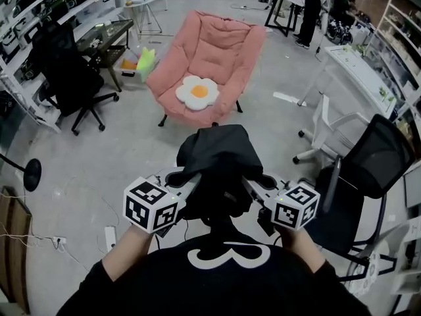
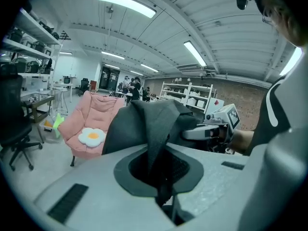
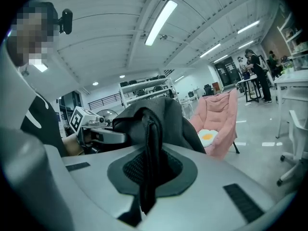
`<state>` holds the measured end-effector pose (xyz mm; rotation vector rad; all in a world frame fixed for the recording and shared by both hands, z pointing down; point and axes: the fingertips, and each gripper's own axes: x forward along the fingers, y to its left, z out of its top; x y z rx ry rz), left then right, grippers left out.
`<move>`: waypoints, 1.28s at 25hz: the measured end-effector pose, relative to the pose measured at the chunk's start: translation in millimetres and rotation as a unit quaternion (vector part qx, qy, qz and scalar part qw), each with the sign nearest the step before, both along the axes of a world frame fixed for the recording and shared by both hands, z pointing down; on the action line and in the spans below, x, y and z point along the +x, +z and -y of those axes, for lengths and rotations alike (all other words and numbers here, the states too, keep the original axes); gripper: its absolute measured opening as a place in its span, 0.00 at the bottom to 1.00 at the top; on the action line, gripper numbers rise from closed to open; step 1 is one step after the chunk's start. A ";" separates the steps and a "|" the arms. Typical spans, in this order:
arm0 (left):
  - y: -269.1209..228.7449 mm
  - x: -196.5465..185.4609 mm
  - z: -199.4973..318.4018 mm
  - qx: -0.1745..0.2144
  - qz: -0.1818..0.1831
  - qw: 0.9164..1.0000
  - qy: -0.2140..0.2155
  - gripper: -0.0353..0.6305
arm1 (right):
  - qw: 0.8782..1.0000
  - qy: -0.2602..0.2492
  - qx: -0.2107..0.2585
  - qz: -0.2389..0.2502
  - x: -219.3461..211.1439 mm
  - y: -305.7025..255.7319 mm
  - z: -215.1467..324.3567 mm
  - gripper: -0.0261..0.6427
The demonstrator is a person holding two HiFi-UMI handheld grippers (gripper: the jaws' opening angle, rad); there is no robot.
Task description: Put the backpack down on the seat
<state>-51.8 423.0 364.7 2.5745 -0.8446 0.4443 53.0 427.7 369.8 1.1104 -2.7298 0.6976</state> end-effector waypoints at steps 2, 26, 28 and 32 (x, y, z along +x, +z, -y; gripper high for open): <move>5.4 1.5 19.3 -0.006 0.003 1.000 -0.003 0.08 | 1.000 -0.006 -0.003 0.007 1.5 6.2 20.3 0.06; 75.9 -8.9 377.0 -0.096 0.066 0.989 -0.089 0.08 | 0.987 -0.092 -0.110 0.077 -8.8 85.9 389.3 0.07; 70.0 -16.0 392.4 -0.086 0.071 0.989 -0.097 0.08 | 0.986 -0.101 -0.109 0.077 -15.9 82.1 404.9 0.07; 58.6 -32.2 423.7 -0.058 0.089 0.988 -0.112 0.08 | 0.988 -0.113 -0.090 0.059 -31.4 72.3 434.6 0.07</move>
